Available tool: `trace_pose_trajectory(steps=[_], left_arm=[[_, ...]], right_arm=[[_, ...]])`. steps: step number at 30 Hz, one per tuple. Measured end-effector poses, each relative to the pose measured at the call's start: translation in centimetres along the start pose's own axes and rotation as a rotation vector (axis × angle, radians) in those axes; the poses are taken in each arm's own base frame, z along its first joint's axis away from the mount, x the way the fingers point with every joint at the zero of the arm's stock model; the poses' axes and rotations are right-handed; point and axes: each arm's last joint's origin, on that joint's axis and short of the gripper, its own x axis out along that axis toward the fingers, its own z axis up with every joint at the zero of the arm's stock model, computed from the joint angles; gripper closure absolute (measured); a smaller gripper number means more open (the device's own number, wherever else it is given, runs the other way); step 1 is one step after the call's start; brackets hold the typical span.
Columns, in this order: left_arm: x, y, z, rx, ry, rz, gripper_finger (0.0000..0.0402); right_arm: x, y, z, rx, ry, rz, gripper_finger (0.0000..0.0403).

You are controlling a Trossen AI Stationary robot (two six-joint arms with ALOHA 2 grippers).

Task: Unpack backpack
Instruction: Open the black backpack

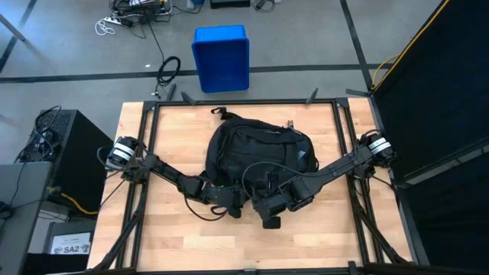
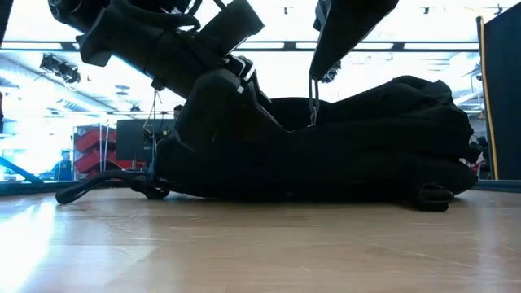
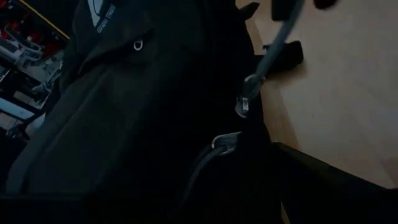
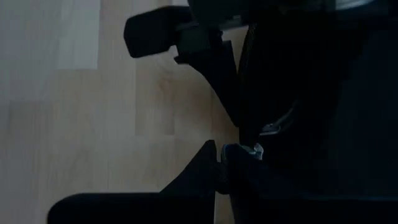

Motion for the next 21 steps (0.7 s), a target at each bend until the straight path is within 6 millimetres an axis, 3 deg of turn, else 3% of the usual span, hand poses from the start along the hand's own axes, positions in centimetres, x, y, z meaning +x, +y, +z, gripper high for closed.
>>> trace_pose_trajectory(steps=[9, 21], left_arm=[[0.1, 0.4, 0.7, -0.015, -0.081, -0.029, 0.0177], [3.2, -0.8, -1.8, 0.016, 0.002, -0.062, 0.0177]], right_arm=[[0.1, -0.2, 0.3, -0.008, -0.020, 0.016, 0.0403], [0.2, -0.5, 0.6, -0.004, -0.029, 0.023, 0.0403]])
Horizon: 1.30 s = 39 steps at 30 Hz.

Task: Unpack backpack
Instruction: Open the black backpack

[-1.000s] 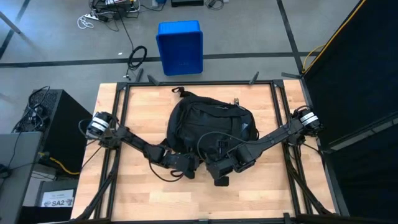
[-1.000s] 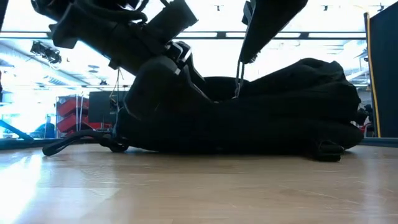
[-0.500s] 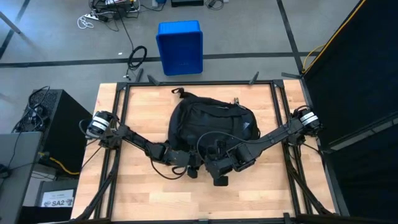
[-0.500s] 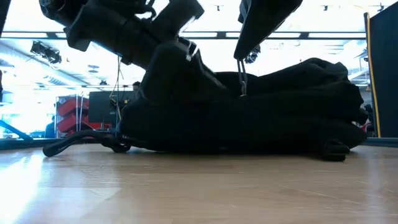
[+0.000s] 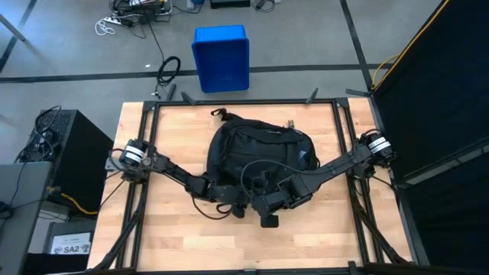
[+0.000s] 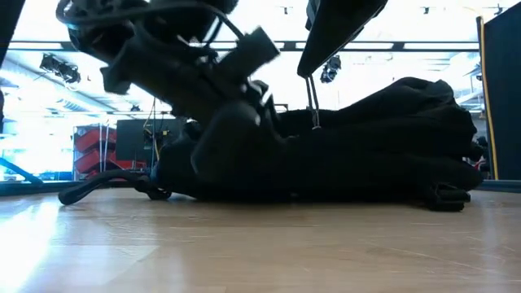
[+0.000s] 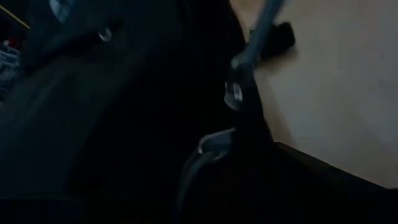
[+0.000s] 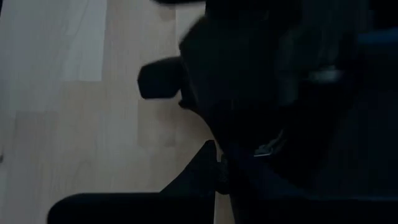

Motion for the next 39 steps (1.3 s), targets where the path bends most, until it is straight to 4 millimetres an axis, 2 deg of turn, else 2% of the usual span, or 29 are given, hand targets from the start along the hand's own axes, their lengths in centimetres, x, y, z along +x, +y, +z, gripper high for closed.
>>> trace_pose_trajectory(steps=[3, 5, 7, 10, 11, 21, 29, 35, 39], left_arm=[[0.7, -0.2, -0.1, 0.017, 0.013, 0.020, 0.0191], [0.9, -0.2, 0.0, 0.017, 0.020, 0.039, 0.0221], [0.9, -0.2, 0.0, 0.020, 0.028, 0.041, 0.0270], [0.7, -0.1, 0.1, 0.027, 0.044, 0.044, 0.0365], [0.5, 0.0, 0.2, 0.030, 0.048, 0.045, 0.0381], [-2.9, 0.9, 1.9, 0.076, 0.133, 0.053, 0.0400], [-5.8, 0.2, 2.8, 0.110, 0.176, 0.008, 0.0401], [-6.4, -0.9, 2.6, 0.102, 0.170, -0.035, 0.0401], [-6.6, -1.4, 2.0, 0.052, 0.180, -0.083, 0.0401]], right_arm=[[0.0, 0.0, 0.0, -0.001, 0.002, 0.003, 0.0403], [0.0, 0.0, 0.0, -0.001, 0.005, 0.006, 0.0403], [0.0, 0.1, -0.1, 0.003, 0.010, 0.008, 0.0403], [-0.2, 0.4, -0.6, 0.017, 0.043, 0.013, 0.0403], [-0.3, 0.6, -0.8, 0.021, 0.059, 0.017, 0.0403], [-2.0, 3.1, -4.4, 0.105, 0.294, -0.033, 0.0403], [-3.6, 3.5, -7.0, 0.176, 0.471, -0.182, 0.0403], [-3.8, 3.7, -7.3, 0.198, 0.470, -0.208, 0.0403], [-3.5, 4.1, -6.7, 0.198, 0.390, -0.174, 0.0403]])
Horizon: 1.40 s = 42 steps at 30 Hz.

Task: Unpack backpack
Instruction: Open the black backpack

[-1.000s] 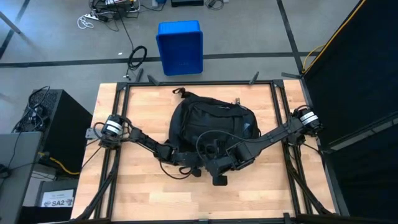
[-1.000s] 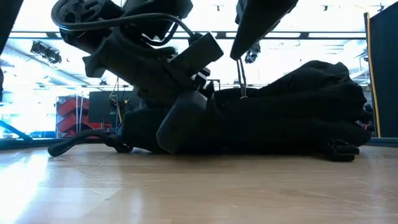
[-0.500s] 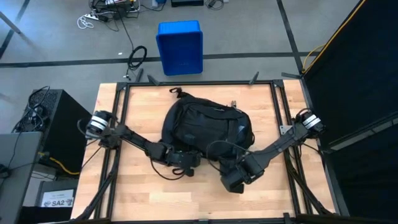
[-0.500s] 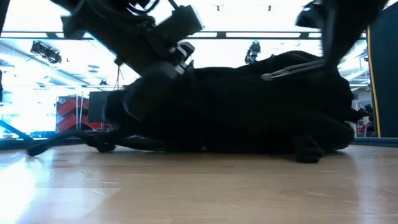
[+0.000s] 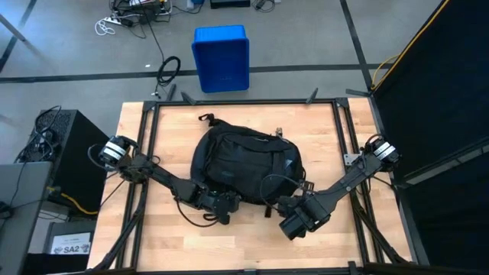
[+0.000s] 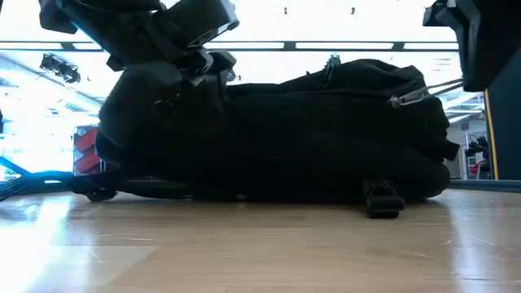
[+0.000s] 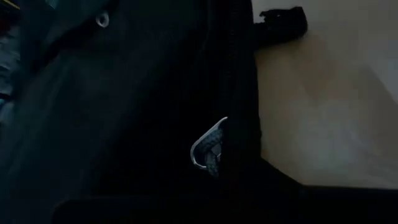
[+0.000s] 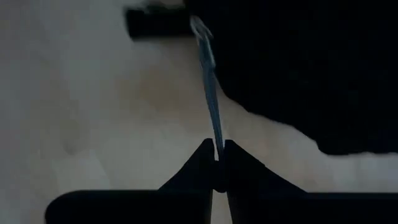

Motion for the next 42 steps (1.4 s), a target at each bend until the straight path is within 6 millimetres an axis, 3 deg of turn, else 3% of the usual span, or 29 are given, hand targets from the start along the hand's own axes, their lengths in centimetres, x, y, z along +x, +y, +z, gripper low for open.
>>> trace_pose_trajectory(steps=[6, 13, 19, 30, 42], left_arm=[[-0.3, -1.1, -1.0, -0.026, 0.006, -0.054, 0.0402], [-1.0, -2.5, -1.4, -0.055, 0.001, -0.091, 0.0401], [-1.6, -3.4, -1.2, -0.044, -0.028, -0.118, 0.0401], [-1.4, -3.5, -1.5, -0.050, -0.087, -0.121, 0.0401], [-1.6, -3.6, -2.8, -0.095, -0.111, -0.139, 0.0401]], right_arm=[[0.5, 1.6, 1.0, -0.073, -0.156, 0.127, 0.0403], [3.4, 2.3, 0.6, -0.102, -0.246, 0.181, 0.0403], [4.6, 2.6, 0.5, -0.110, -0.419, 0.307, 0.0403], [6.6, 0.4, -0.3, -0.067, -0.643, 0.413, 0.0403], [8.1, -1.1, -1.1, -0.028, -0.696, 0.437, 0.0403]])
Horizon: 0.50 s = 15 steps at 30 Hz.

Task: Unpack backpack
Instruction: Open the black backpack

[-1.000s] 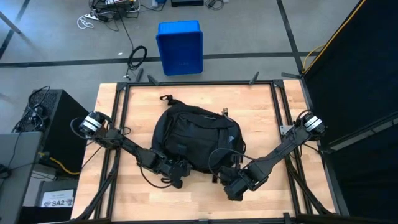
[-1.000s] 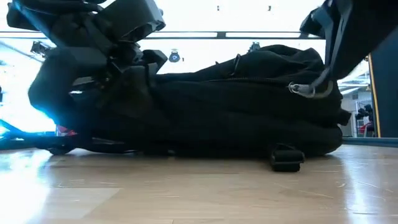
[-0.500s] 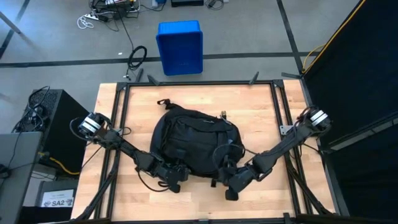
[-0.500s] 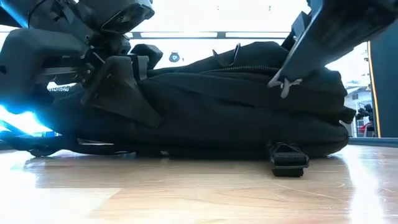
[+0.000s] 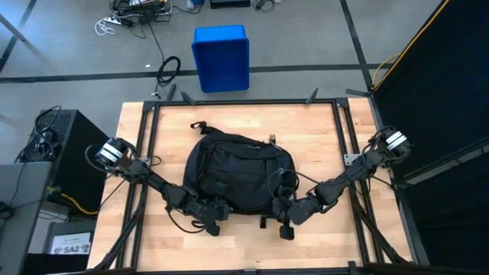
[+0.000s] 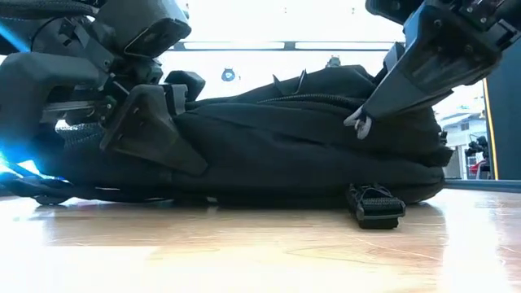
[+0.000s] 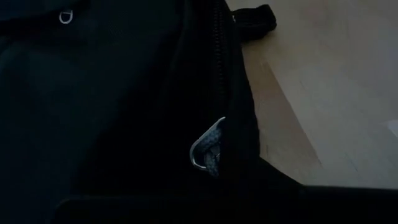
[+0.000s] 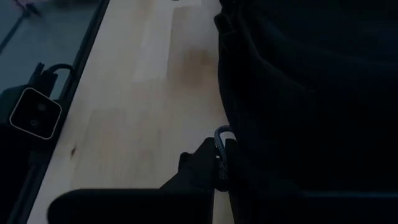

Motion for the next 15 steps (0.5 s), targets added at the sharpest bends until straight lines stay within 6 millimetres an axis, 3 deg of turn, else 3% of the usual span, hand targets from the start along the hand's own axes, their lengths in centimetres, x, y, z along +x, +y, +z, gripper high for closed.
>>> trace_pose_trajectory(steps=[10, 15], left_arm=[[-2.4, 1.0, -1.0, -0.056, -0.133, -0.017, 0.0401], [-2.5, 1.0, -1.0, -0.088, -0.155, -0.028, 0.0400]], right_arm=[[0.2, -0.5, -0.1, -0.014, -0.116, 0.085, 0.0403], [0.3, -0.9, 0.1, -0.004, -0.120, 0.077, 0.0403]])
